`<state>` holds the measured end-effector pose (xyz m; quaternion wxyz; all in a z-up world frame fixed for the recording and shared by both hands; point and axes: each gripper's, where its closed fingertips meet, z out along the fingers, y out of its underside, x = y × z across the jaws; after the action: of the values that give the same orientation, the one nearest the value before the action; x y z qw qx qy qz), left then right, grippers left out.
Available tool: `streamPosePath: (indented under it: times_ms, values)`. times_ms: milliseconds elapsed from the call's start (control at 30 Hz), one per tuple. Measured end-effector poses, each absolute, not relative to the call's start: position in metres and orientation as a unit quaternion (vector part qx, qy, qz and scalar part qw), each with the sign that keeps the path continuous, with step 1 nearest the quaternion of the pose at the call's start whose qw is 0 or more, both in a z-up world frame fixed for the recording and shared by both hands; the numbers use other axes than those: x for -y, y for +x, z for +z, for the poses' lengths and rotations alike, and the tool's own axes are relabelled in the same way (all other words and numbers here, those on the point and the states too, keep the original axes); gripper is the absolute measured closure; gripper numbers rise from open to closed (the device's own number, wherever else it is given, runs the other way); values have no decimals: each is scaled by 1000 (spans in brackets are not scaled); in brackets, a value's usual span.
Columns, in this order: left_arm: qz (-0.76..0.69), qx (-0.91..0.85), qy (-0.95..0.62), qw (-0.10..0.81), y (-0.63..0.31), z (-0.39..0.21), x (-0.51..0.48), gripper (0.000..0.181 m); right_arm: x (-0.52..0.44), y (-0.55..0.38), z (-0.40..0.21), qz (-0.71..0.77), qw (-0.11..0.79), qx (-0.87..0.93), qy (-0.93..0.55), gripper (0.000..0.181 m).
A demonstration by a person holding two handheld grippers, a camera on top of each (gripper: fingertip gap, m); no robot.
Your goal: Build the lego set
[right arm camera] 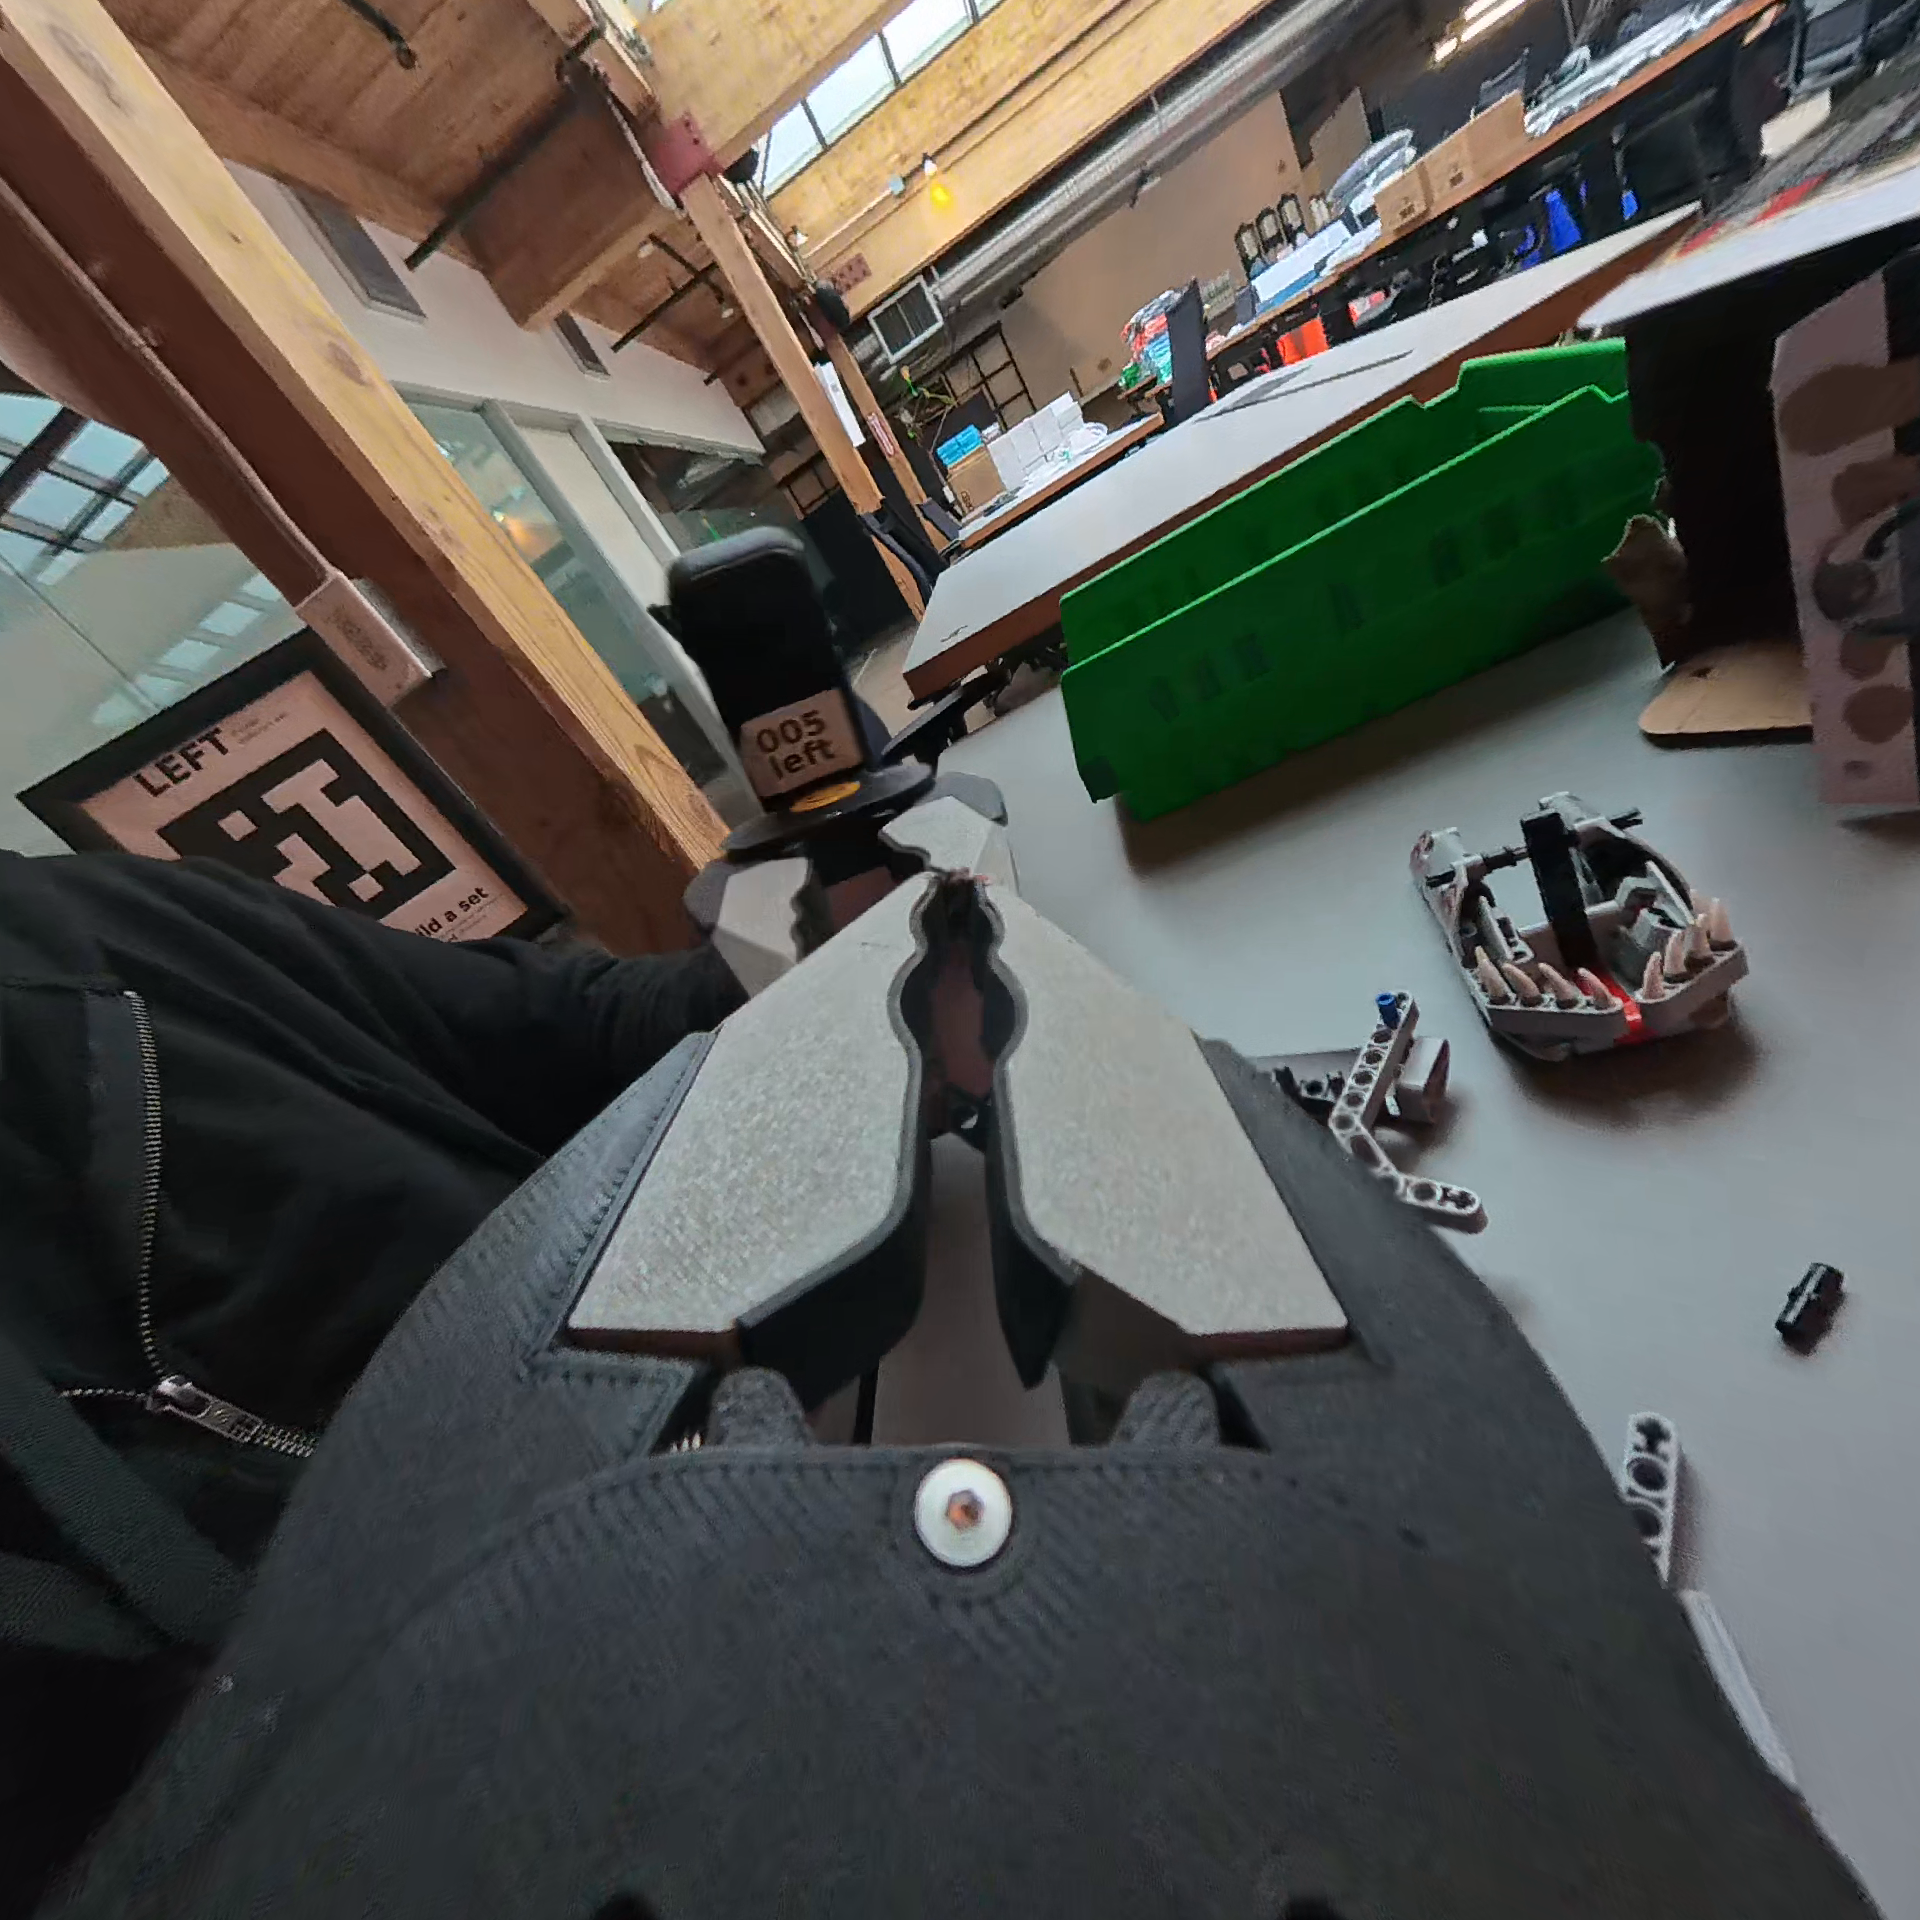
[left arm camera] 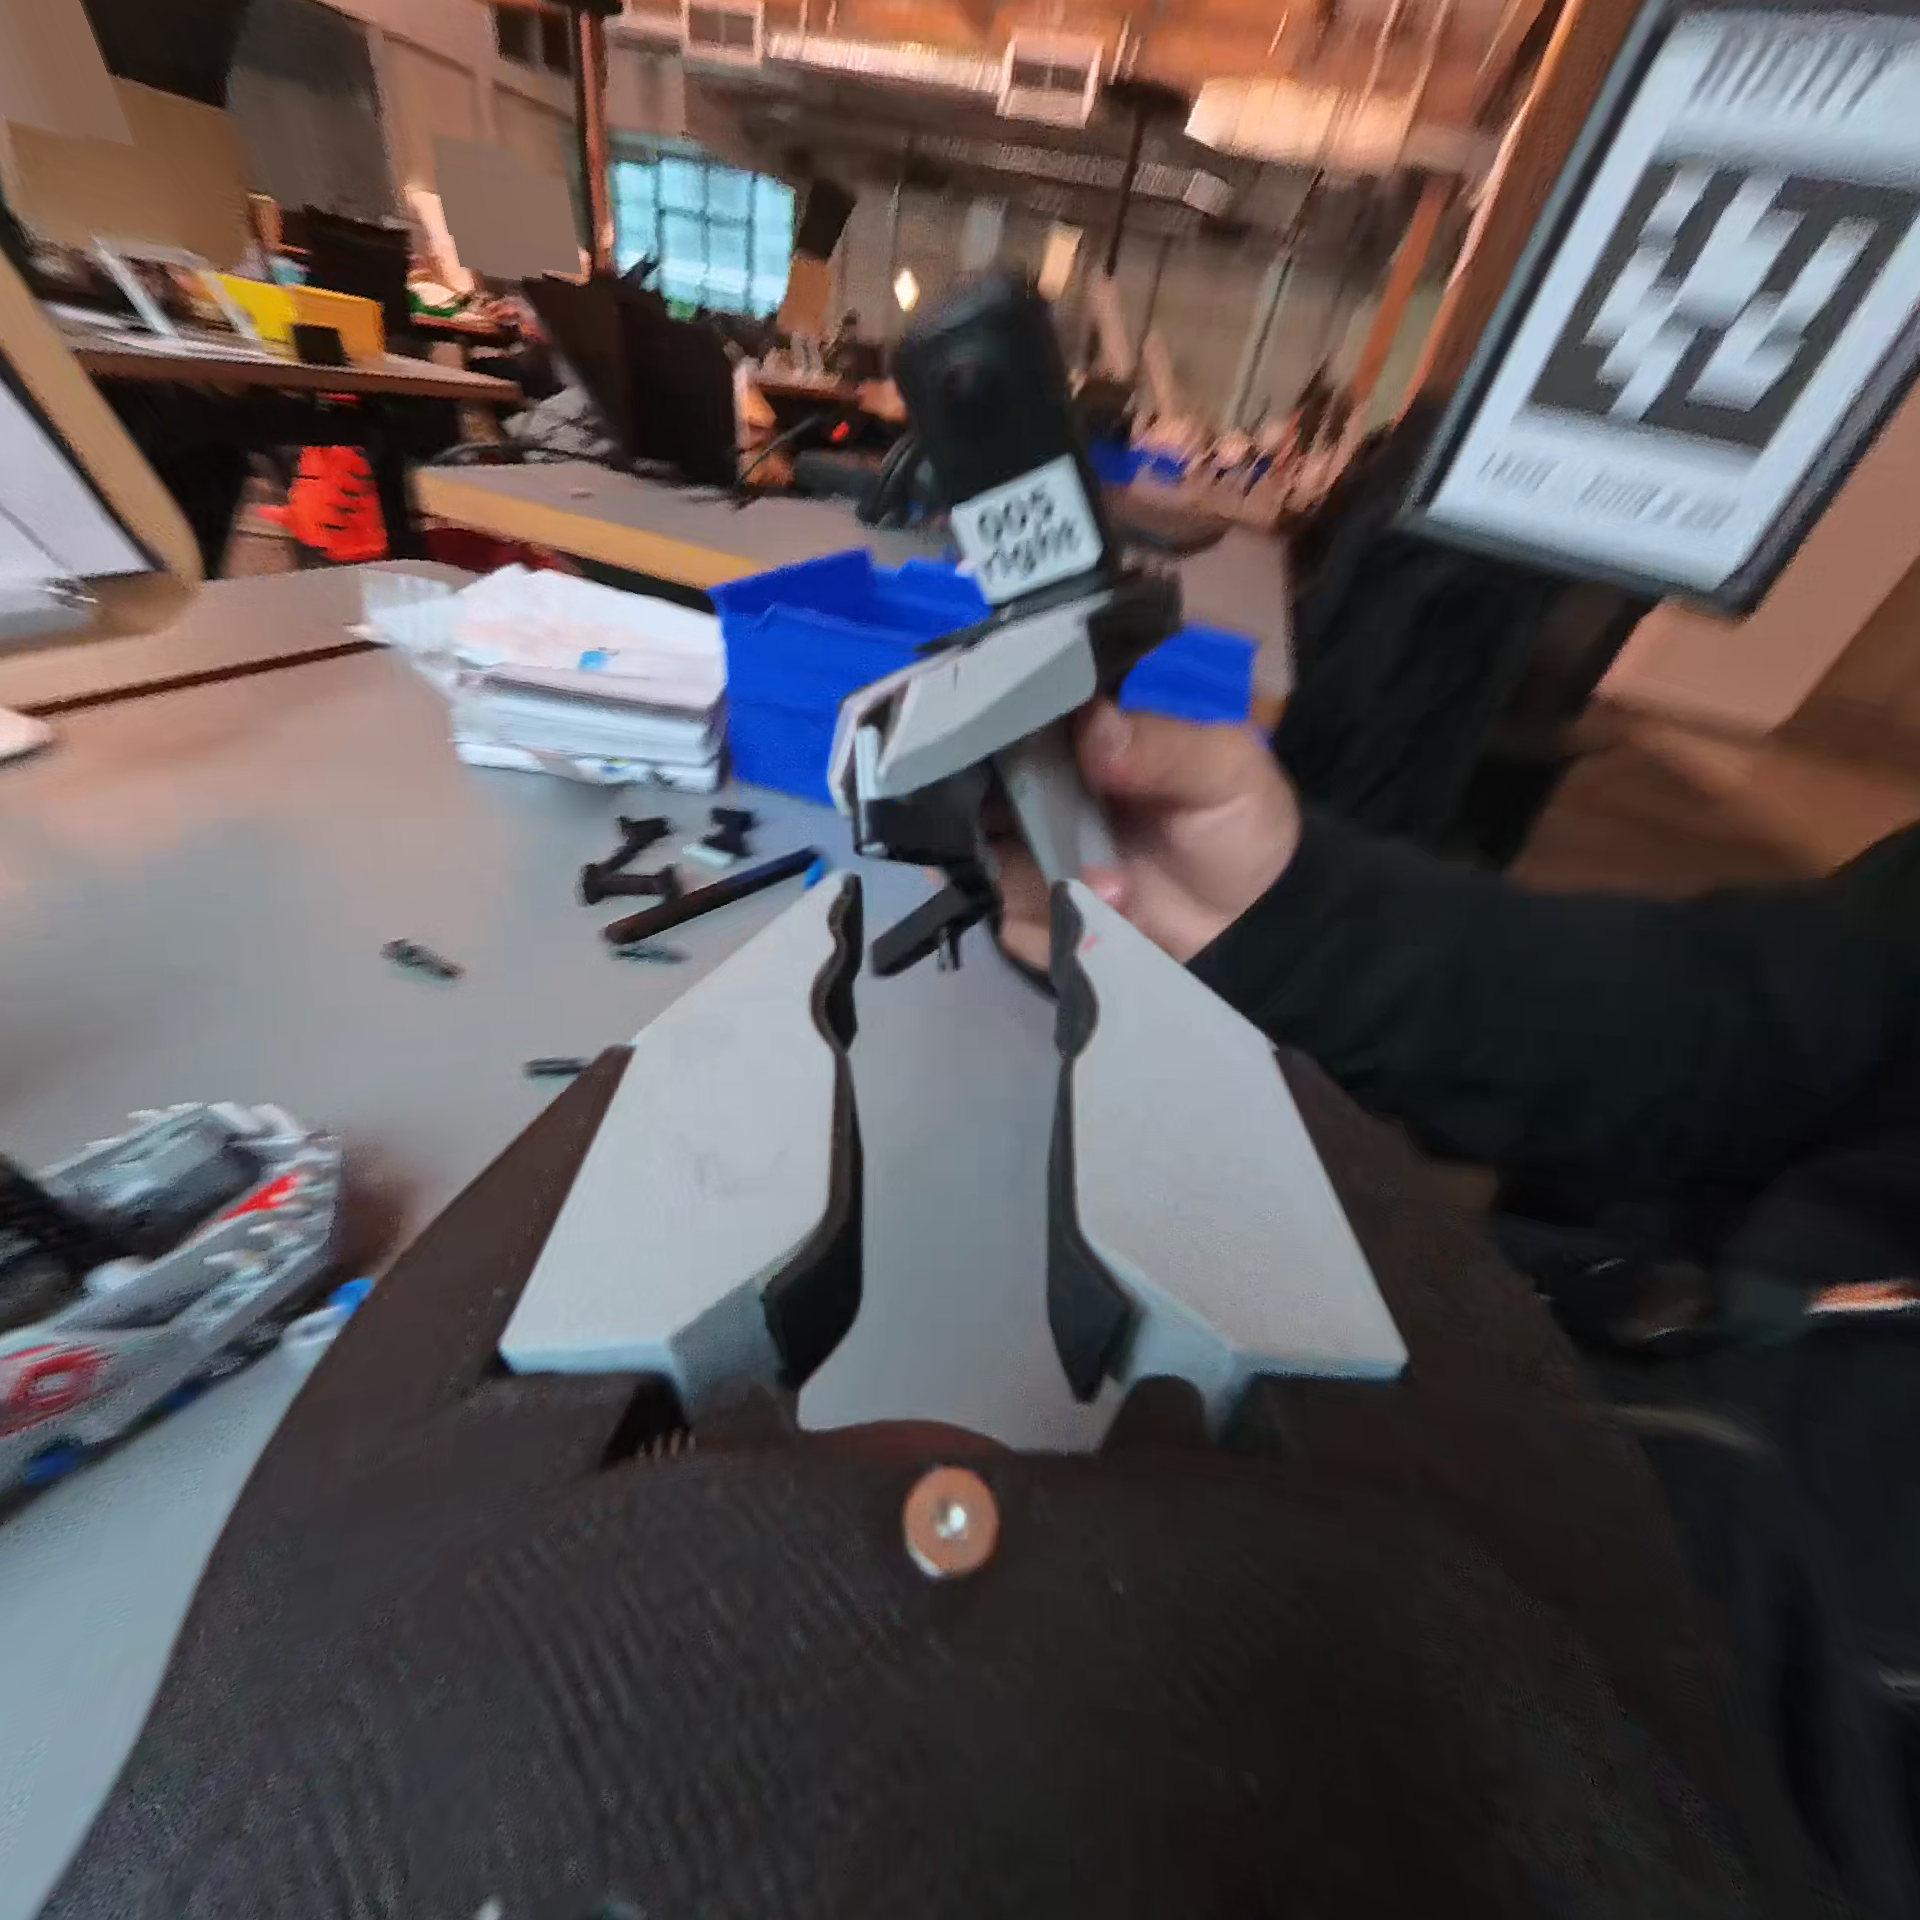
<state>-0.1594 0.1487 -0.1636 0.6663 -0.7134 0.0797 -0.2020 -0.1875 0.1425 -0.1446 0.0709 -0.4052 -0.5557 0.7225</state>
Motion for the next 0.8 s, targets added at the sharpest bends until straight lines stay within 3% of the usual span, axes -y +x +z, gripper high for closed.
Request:
streamPosePath:
  times_ms: [167,200,333,533,633,800]
  values:
    - [-342,-23,-676,652,-153,-152,-146,161,-134,-186,-135,729,116,559,-378,181]
    - [-349,-20,-667,658,-153,-150,-145,172,-131,-185,-133,730,123,561,-371,181]
    - [-332,-36,-660,673,-153,-146,-141,175,-131,-182,-129,717,159,578,-355,181]
    - [-142,-98,-786,594,-172,-181,-144,176,-160,-189,-169,447,374,731,-354,176]
    - [-123,-101,-817,555,-174,-196,-143,176,-168,-191,-175,296,490,760,-307,169]
    - [-120,-104,-840,519,-173,-212,-142,176,-149,-191,-192,237,497,791,-265,167]
